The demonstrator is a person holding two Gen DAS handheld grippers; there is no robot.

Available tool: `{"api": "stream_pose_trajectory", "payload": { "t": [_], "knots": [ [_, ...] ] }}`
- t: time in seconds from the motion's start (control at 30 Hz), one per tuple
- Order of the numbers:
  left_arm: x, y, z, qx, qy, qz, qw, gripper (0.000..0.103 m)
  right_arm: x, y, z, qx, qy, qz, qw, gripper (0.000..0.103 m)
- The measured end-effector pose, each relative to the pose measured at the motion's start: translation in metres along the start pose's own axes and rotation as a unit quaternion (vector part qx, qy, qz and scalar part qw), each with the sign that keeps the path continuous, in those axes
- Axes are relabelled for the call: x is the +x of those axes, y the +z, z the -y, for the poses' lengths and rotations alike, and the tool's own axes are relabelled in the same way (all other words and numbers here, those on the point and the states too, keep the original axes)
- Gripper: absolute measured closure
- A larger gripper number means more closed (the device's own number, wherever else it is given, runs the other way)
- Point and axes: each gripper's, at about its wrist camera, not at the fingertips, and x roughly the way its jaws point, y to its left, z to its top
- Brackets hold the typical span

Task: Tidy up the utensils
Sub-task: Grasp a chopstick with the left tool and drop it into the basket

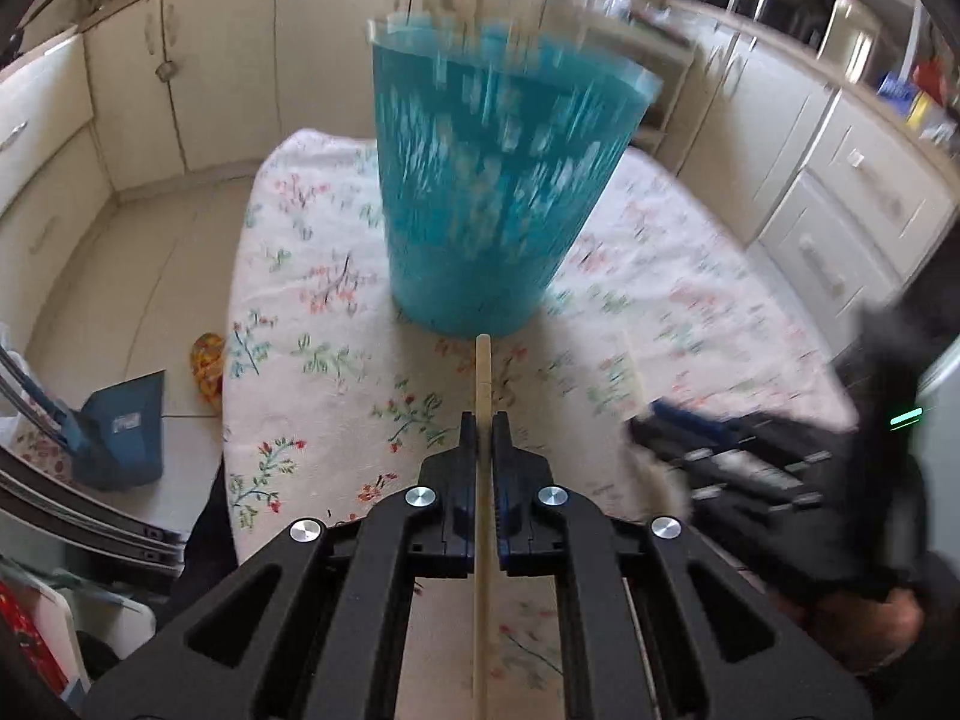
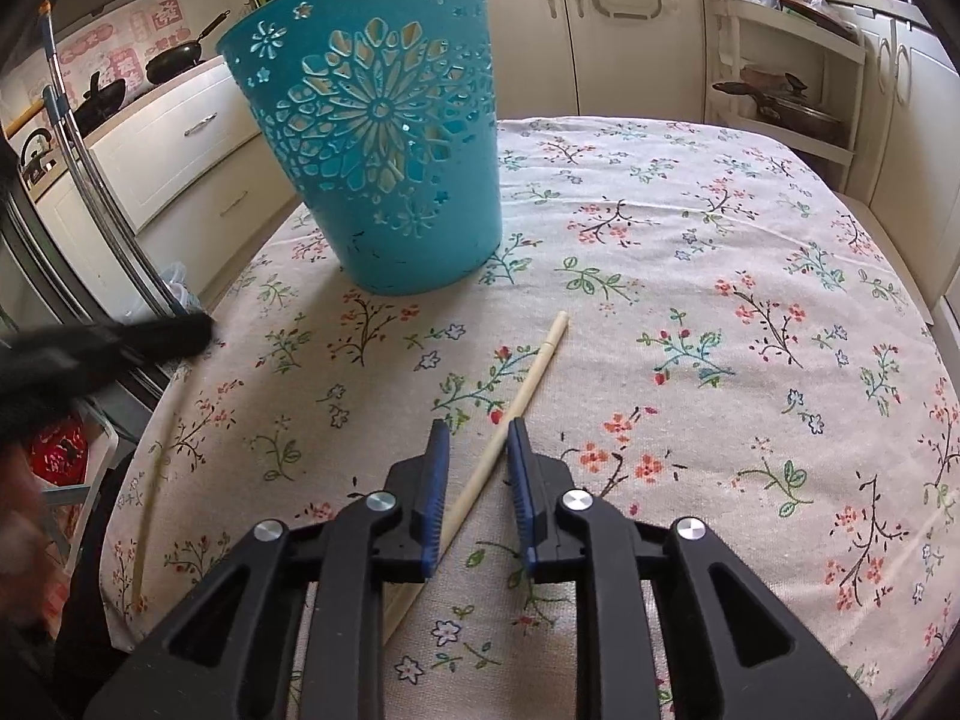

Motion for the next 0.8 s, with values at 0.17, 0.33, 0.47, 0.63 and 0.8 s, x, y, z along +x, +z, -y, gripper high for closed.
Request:
{"api": "stream_pose_trajectory", "payload": {
  "t": [0.17,0.33,0.47,0.63,0.8],
  "knots": [
    [-0.057,0.038,0.003,-0.014,-0.035,0.075,0.9964,0.098,0.0,-0.001,-0.003,-0.004,-0.001,0.002,1.0,0.078],
    [-0.099,0.093,0.015,-0.011,-0.037,0.171,0.9846,0.098,-0.001,-0.001,-0.004,-0.007,-0.001,0.003,1.0,0.077],
    [-0.118,0.129,0.027,-0.003,-0.04,0.214,0.9761,0.098,-0.001,-0.001,-0.001,-0.003,0.003,0.004,1.0,0.077],
    [-0.142,0.159,0.04,0.013,-0.038,0.251,0.967,0.099,-0.001,-0.001,0.001,0.002,0.009,0.004,1.0,0.076],
    [-0.148,0.177,0.049,0.019,-0.013,0.288,0.9575,0.099,0.0,0.0,0.001,0.001,0.011,0.003,1.0,0.075]
  ]
}}
